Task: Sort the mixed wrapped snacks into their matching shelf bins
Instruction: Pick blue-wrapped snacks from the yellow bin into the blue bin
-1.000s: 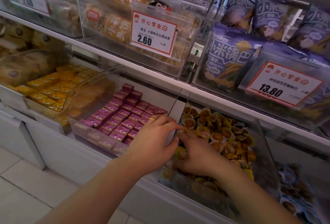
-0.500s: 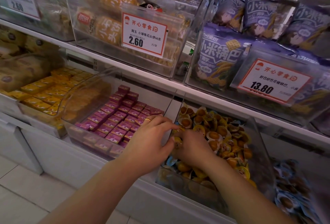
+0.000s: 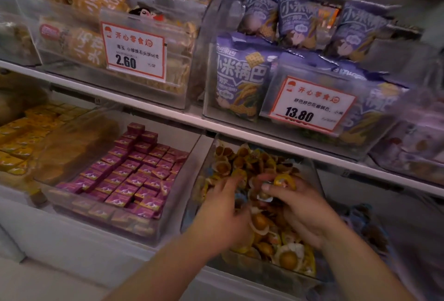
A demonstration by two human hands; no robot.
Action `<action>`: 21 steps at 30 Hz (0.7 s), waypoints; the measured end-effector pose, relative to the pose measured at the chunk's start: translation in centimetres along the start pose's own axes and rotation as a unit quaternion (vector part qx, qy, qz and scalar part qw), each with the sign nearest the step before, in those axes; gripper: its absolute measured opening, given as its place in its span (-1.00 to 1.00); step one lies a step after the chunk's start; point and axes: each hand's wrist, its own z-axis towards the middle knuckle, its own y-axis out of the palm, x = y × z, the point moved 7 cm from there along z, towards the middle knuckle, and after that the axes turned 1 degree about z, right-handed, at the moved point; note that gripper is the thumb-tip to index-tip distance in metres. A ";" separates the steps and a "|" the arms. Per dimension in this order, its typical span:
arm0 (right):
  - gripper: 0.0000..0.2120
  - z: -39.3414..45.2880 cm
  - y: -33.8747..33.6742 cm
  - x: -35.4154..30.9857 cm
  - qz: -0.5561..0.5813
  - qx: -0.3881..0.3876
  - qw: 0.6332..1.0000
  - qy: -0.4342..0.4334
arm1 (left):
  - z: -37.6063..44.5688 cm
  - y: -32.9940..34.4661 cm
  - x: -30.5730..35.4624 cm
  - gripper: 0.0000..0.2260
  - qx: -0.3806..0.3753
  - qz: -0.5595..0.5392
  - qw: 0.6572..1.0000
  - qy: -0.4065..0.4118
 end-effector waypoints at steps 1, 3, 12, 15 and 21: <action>-0.73 -0.2 -0.4 0.5 0.040 0.005 0.999 0.016 | 0.4 0.8 -0.4 -0.48 -0.030 0.020 0.999 -0.002; -0.64 -0.4 -0.9 1.2 0.107 0.005 0.993 0.043 | 1.2 1.5 -0.5 -0.56 -0.052 0.031 0.998 0.012; -0.63 -0.2 -1.5 0.9 0.261 -0.023 0.962 0.073 | 2.6 1.2 -0.6 -0.70 -0.101 -0.023 0.994 0.043; -0.62 -0.2 -1.5 0.9 0.218 -0.010 0.973 0.073 | 2.4 1.4 -0.4 -0.52 -0.104 0.001 0.993 0.051; -0.74 -0.4 -0.5 1.0 0.196 -0.005 0.978 0.073 | 1.7 0.5 0.3 -0.34 -0.055 -0.024 0.994 0.094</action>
